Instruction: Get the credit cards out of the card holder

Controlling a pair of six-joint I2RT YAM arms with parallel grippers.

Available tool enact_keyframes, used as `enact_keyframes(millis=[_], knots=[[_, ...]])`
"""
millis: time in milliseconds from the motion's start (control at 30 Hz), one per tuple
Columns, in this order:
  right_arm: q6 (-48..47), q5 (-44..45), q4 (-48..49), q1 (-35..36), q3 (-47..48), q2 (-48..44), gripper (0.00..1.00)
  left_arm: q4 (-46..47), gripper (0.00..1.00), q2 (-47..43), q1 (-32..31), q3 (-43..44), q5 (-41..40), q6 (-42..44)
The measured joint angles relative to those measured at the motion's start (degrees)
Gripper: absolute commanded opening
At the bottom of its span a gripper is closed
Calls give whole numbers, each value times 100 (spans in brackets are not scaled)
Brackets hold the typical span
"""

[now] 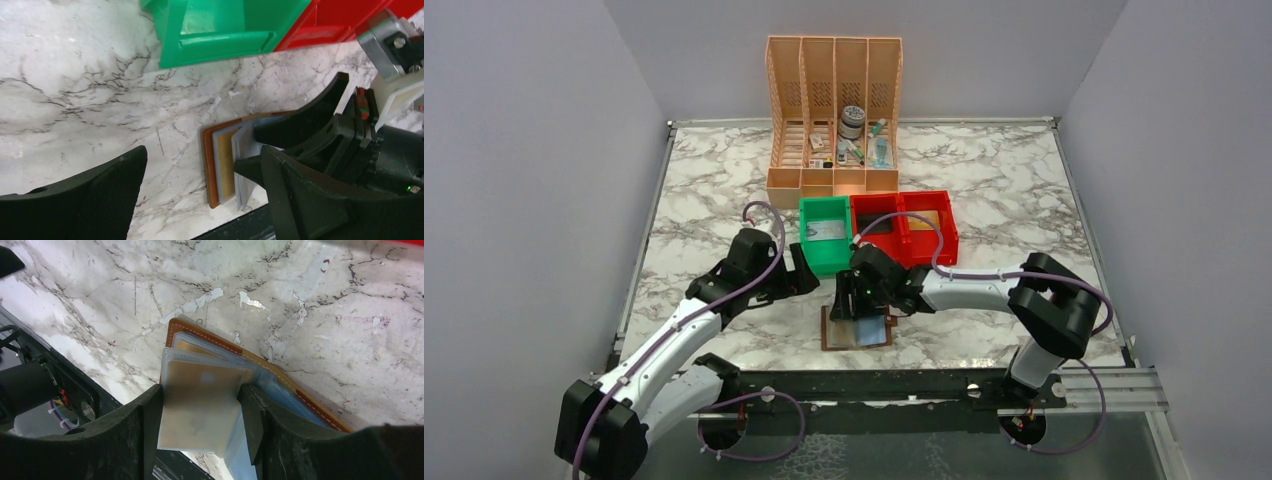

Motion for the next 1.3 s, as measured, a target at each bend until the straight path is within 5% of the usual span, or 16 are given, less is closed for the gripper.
enact_keyframes(millis=[267, 533, 1300], knots=[[66, -107, 186, -52, -101, -11, 57, 308, 44, -210, -13, -490, 859, -350], [170, -208, 424, -98, -216, -24, 57, 494, 51, -190, -706, -992, 1132, -807], [219, -363, 730, -179, -431, -103, 57, 1217, 30, 339, -1401, -1202, 763, -1207]])
